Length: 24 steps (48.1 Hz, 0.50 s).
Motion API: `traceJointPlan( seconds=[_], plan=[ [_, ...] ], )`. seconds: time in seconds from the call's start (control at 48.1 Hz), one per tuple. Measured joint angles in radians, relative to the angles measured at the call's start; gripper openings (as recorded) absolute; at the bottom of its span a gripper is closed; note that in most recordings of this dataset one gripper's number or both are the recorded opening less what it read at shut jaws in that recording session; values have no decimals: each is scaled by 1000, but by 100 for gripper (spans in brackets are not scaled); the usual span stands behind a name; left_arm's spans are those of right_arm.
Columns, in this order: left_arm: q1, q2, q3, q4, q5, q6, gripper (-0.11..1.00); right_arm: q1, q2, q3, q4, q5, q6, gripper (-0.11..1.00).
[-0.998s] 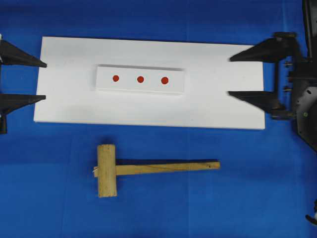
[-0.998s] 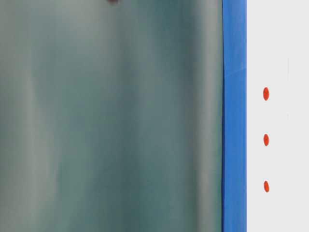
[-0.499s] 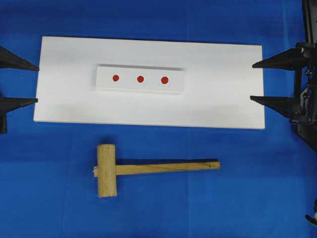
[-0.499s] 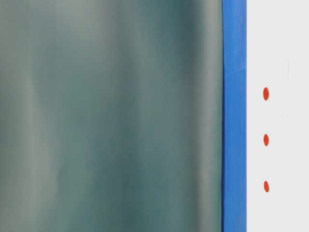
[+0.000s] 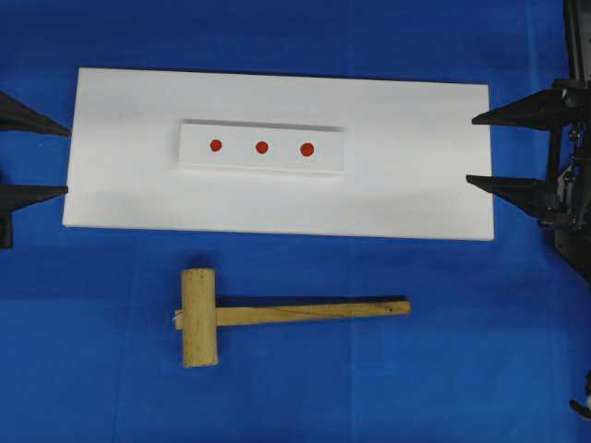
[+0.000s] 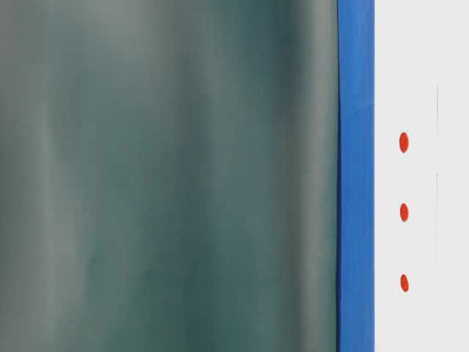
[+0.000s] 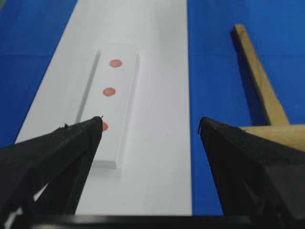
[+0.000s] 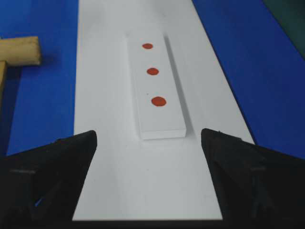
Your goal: Hit the mark with a hammer.
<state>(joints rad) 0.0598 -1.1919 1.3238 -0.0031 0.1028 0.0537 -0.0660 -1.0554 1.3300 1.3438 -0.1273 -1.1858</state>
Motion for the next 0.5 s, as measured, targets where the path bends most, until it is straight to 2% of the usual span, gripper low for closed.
traceJointPlan(
  seconds=[0.499],
  plan=[
    [2,0,0,0,6,0,80,0,0,0,0,0,2,80]
  ],
)
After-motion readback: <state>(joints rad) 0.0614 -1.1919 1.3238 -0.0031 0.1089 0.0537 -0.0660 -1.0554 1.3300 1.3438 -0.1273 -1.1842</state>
